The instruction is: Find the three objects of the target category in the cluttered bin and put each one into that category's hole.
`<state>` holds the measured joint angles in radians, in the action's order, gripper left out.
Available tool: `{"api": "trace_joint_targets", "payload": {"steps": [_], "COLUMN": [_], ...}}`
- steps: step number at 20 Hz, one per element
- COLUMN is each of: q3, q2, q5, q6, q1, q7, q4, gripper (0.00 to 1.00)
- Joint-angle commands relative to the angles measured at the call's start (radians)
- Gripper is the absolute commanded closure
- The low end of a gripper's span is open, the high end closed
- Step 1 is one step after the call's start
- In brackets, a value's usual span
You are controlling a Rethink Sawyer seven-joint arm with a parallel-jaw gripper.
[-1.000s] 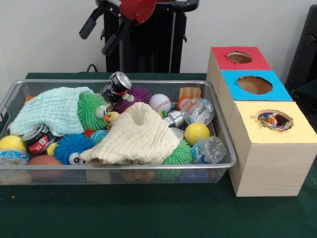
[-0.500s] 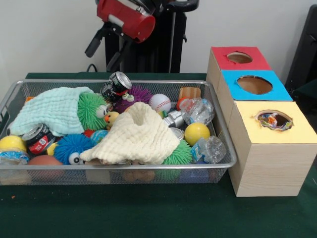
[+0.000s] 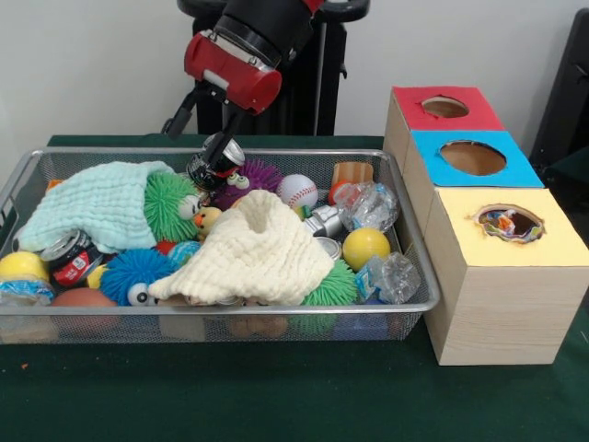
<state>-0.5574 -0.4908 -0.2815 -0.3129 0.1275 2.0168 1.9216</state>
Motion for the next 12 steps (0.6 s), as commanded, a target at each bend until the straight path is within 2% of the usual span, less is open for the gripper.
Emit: {"api": "trace_joint_targets", "payload": {"steps": [1,5,12], "q3": [0.062,0.052,0.059], "q2": [0.032,0.016,0.037], "q5": [-0.055,-0.03,-0.024], "q6": [-0.079,-0.096,-0.157], "q1": [0.011,-0.012,-0.033], "q7": [0.259,0.241,0.242], "q4": [0.092,0.099,0.098], "gripper": [0.0,0.0,0.0]}}
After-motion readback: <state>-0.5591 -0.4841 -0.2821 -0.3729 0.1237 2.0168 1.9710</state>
